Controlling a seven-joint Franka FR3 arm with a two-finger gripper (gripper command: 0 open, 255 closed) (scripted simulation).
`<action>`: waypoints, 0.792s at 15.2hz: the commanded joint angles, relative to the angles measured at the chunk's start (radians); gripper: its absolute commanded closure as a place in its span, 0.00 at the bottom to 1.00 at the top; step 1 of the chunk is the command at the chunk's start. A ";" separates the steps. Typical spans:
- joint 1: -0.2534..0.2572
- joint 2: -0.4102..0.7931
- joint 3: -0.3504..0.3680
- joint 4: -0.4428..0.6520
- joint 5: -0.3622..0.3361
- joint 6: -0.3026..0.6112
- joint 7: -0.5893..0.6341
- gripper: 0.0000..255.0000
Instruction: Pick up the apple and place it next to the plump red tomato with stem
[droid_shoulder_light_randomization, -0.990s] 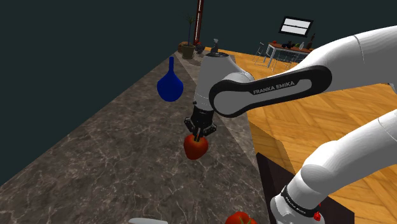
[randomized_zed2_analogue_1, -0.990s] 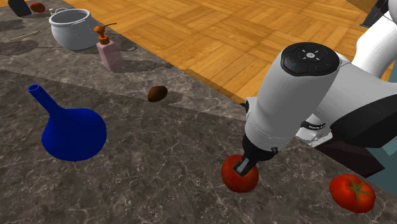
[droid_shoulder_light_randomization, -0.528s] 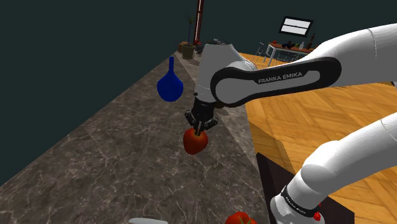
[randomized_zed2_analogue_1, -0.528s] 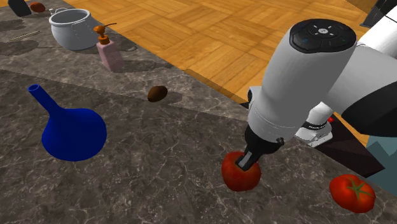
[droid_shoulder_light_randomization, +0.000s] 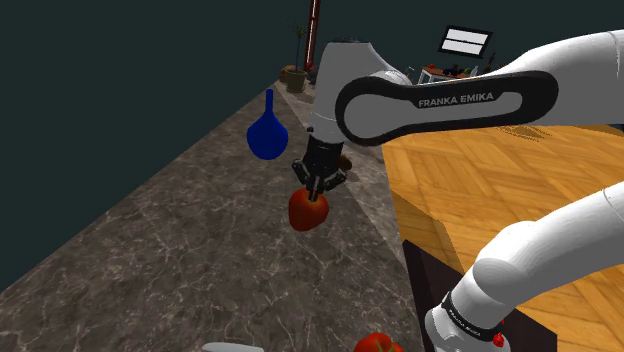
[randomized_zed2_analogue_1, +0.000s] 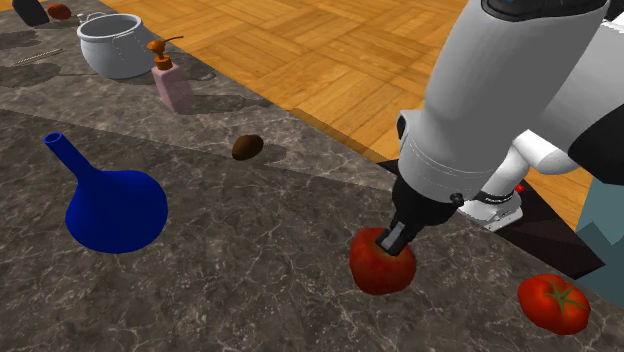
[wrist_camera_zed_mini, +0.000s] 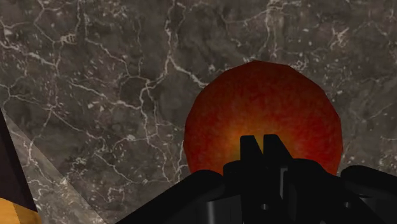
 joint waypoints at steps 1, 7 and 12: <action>-0.001 -0.007 -0.007 0.022 -0.001 -0.028 -0.002 1.00; -0.004 -0.015 -0.020 0.095 -0.006 -0.110 -0.002 1.00; -0.008 -0.015 -0.030 0.162 -0.012 -0.176 0.000 1.00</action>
